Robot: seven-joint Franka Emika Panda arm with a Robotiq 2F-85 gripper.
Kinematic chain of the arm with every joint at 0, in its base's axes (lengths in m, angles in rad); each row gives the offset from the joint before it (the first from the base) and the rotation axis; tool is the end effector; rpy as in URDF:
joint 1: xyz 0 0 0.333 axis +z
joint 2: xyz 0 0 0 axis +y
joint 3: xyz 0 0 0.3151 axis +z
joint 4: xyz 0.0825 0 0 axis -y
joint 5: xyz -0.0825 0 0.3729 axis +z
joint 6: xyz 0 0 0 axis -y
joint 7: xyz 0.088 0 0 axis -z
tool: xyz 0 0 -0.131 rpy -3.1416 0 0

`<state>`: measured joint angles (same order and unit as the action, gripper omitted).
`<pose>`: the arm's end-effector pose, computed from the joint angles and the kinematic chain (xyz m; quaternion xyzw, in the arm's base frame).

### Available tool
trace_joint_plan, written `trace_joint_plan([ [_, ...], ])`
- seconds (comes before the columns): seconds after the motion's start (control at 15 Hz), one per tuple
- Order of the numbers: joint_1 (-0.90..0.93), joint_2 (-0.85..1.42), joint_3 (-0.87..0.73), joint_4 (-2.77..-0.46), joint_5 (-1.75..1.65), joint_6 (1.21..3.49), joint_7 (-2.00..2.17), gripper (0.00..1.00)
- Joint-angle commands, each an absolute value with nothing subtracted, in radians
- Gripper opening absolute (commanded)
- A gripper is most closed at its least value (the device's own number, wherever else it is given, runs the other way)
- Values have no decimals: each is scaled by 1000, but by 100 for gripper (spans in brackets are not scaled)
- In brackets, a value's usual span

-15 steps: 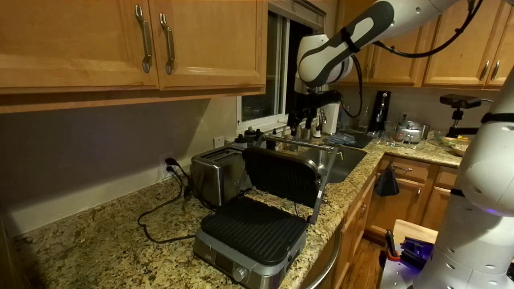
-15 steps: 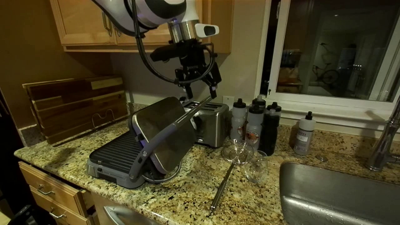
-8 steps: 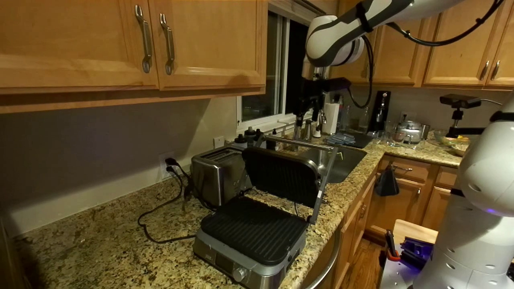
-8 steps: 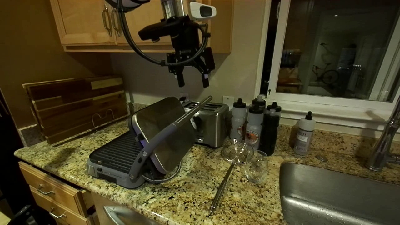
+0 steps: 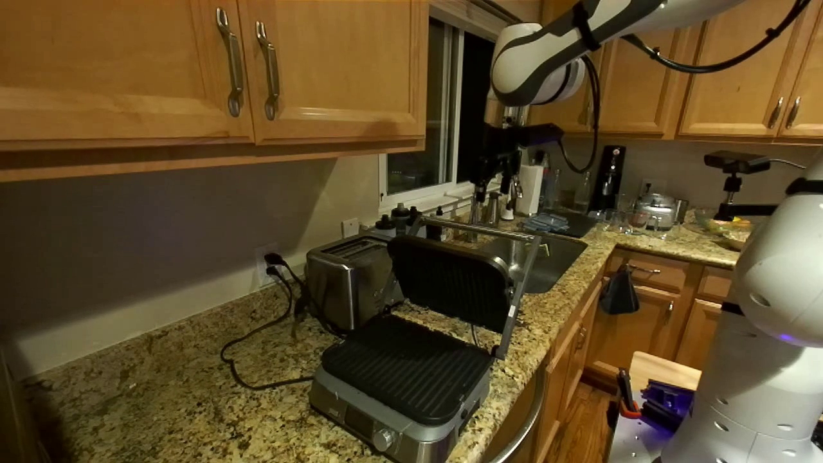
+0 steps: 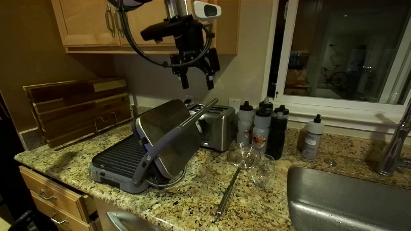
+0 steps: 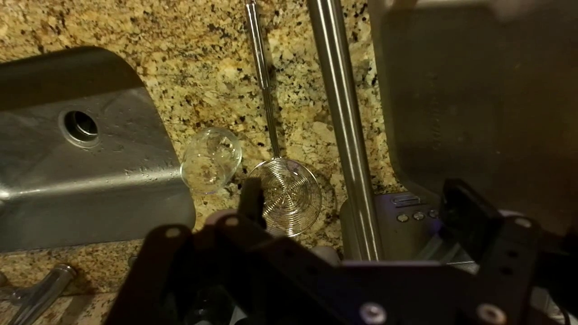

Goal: Open the lid of the toaster.

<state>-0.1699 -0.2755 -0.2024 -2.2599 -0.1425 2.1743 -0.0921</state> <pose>0.4432 -0.1861 0.4696 0.9897 -0.1032 0.0825 0.0550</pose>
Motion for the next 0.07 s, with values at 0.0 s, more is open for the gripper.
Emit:
trace_joint_plan([
  [0.0,-176,-275,-197,-2258,-140,2172,-94,100],
])
